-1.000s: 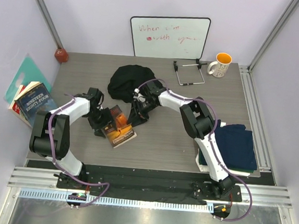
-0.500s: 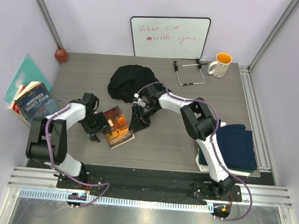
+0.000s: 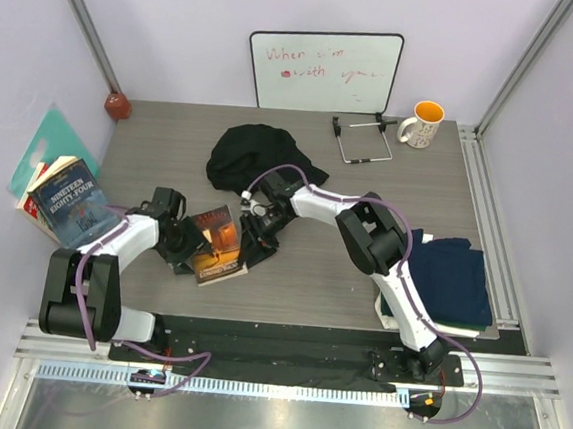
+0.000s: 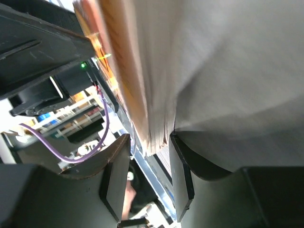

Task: Fold and stack the t-shirts

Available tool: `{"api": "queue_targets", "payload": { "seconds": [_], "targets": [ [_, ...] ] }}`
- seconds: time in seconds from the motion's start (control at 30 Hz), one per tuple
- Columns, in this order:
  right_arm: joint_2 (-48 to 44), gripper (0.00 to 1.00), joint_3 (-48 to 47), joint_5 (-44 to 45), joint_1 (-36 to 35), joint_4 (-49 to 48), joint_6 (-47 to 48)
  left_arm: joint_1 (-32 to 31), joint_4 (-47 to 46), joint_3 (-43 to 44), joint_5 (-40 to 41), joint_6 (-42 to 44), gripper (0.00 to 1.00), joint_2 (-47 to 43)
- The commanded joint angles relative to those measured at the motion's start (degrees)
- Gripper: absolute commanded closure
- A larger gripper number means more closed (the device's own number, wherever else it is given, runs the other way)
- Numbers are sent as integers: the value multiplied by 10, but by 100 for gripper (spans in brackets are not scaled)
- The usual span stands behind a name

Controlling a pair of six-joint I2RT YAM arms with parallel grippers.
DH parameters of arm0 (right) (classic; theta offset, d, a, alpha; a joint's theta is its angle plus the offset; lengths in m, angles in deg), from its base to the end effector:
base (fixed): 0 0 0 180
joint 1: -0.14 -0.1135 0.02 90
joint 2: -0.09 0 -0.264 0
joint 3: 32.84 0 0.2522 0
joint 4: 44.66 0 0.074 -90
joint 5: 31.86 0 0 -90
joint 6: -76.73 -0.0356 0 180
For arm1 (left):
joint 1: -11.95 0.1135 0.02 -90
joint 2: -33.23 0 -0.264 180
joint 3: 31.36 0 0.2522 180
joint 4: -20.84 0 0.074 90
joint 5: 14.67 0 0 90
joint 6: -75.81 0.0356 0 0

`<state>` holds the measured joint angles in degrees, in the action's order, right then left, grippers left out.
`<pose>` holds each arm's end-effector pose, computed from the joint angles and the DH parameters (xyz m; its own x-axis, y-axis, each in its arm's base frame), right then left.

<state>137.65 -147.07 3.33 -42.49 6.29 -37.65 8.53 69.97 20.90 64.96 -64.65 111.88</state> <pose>0.3276 0.3411 0.1008 -0.8734 -0.4807 0.0780 -0.2115 0.5187 0.8284 0.2204 -0.0196 0.1547 -0.6952 -0.7184 -0.0248 -0.6794 0.6679 -0.3038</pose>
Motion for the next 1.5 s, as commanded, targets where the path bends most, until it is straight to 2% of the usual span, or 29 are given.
{"api": "queue_targets", "payload": {
  "seconds": [0.0,0.17,0.3,0.37,0.5,0.87,1.03,1.17,1.27,1.37,1.47],
  "targets": [
    [35,55,-21,55,-42,9,21,-12,-50,-25,34,-19,34,19],
    [32,55,-13,51,-53,6,21,-36,-64,16,41,-10,34,100],
    [27,55,-4,51,-53,6,21,-62,-112,32,10,-11,34,151],
    [22,55,4,53,-53,1,22,-75,-150,22,-24,-27,35,160],
    [15,55,39,60,-54,-3,29,-83,-308,-39,-104,-66,37,165],
    [20,55,41,58,-51,-7,33,-84,-496,-130,-227,-83,40,145],
    [22,55,37,57,-50,-7,32,-84,-485,-119,-211,-86,42,137],
    [14,56,44,62,-48,-6,35,-84,-423,-81,-190,-64,44,127],
    [4,56,58,69,-45,-6,41,-84,-356,-49,-163,-36,53,111],
    [-17,56,84,97,-33,-6,41,-84,-279,-19,-125,-7,67,90],
    [-40,56,113,127,-17,-6,36,-84,-219,0,-78,10,75,69]
  ]
}}
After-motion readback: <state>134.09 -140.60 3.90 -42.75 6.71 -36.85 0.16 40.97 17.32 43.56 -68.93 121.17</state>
